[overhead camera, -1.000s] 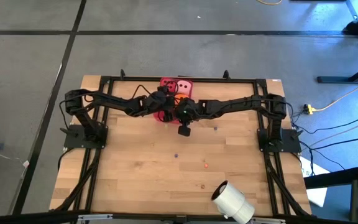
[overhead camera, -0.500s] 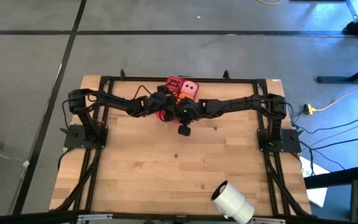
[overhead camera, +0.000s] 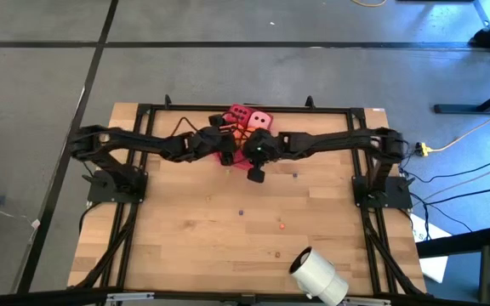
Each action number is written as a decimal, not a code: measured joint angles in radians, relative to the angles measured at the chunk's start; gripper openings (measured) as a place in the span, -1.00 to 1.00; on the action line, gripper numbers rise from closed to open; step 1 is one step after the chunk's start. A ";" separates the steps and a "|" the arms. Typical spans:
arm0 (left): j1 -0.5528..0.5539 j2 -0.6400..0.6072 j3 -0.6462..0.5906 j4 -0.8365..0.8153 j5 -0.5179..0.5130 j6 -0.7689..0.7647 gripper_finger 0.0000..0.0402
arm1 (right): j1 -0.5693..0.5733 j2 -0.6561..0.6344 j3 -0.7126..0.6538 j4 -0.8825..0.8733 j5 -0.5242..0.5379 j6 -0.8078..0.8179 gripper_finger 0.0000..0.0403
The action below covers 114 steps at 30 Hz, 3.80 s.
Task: Pick & Place Dice
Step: Put the small yellow dice into the red bin
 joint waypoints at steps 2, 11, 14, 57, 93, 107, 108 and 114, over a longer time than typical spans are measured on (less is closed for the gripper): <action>-0.009 -0.065 0.000 -0.086 0.007 -0.069 0.98 | 0.001 -0.057 0.001 -0.062 0.021 -0.002 -0.97; -0.023 -0.359 -0.010 -0.423 0.187 -0.336 0.98 | 0.013 -0.345 -0.008 -0.364 0.141 0.045 -0.97; -0.030 -0.445 -0.088 -0.391 0.279 -0.343 0.98 | 0.023 -0.428 -0.072 -0.362 0.145 0.037 -0.97; -0.204 -0.687 -0.568 0.044 0.022 -0.481 0.98 | 0.183 -0.758 -0.746 0.368 0.002 0.128 -0.97; -0.205 -0.645 -0.567 0.006 0.323 -0.570 0.69 | 0.187 -0.579 -0.746 0.350 0.358 0.184 0.03; -0.209 -0.491 -0.567 -0.053 0.586 -0.546 0.25 | 0.187 -0.579 -0.746 0.350 0.354 0.184 0.01; -0.209 -0.477 -0.567 -0.058 0.585 -0.549 0.22 | 0.187 -0.579 -0.746 0.350 0.354 0.184 0.01; -0.209 -0.385 -0.567 -0.058 0.583 -0.552 0.09 | 0.187 -0.579 -0.746 0.350 0.354 0.184 0.01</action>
